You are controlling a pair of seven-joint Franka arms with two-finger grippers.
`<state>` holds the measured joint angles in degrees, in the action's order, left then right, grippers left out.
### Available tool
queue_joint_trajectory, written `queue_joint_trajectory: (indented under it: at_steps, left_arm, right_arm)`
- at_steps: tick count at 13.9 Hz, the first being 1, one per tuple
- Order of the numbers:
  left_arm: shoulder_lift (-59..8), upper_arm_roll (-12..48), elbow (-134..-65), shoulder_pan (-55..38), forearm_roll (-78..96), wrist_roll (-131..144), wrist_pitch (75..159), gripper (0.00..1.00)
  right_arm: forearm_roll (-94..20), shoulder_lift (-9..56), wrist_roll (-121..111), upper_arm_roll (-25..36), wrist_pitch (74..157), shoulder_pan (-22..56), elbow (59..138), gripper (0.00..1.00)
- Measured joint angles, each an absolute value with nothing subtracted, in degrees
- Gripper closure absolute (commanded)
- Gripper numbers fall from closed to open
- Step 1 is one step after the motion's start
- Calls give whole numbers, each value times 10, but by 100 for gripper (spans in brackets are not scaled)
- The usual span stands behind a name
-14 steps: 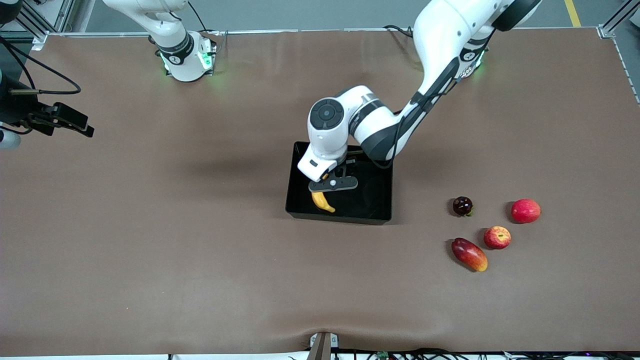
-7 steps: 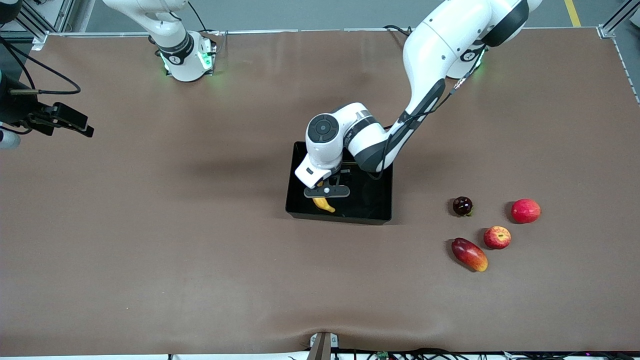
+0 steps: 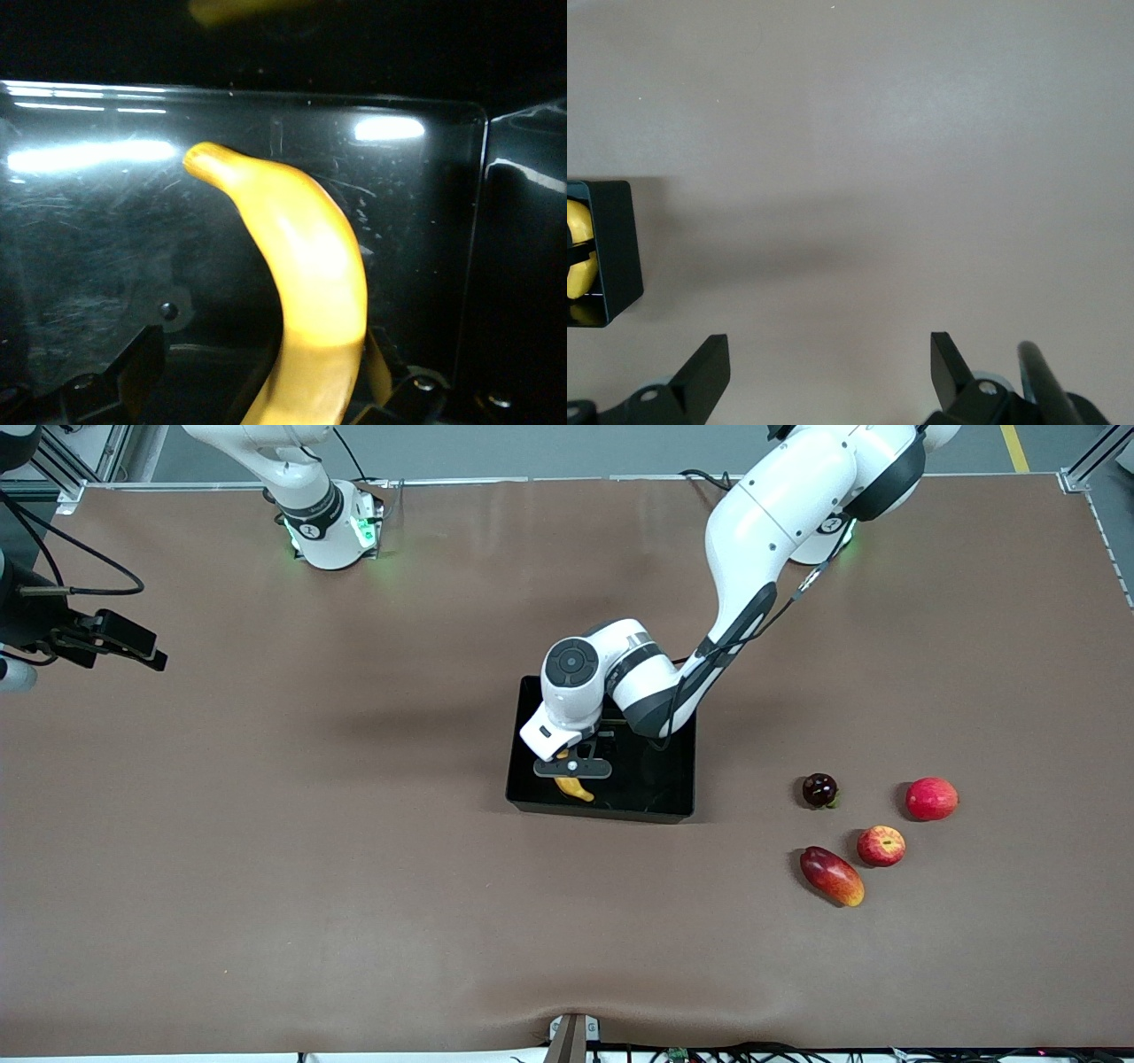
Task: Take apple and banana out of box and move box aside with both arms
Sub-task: 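Close the left gripper on the yellow banana's middle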
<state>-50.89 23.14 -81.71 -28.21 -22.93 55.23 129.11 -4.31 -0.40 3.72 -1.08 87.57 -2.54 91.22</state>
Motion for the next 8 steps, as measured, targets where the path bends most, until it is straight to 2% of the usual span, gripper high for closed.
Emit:
queue_joint_trajectory:
  at_steps: [8]
  left_arm:
    - [-531,227,-816,-300,-230,557,1346,0]
  right_arm:
    - [-43,7,37,-10,879,-26,911,0]
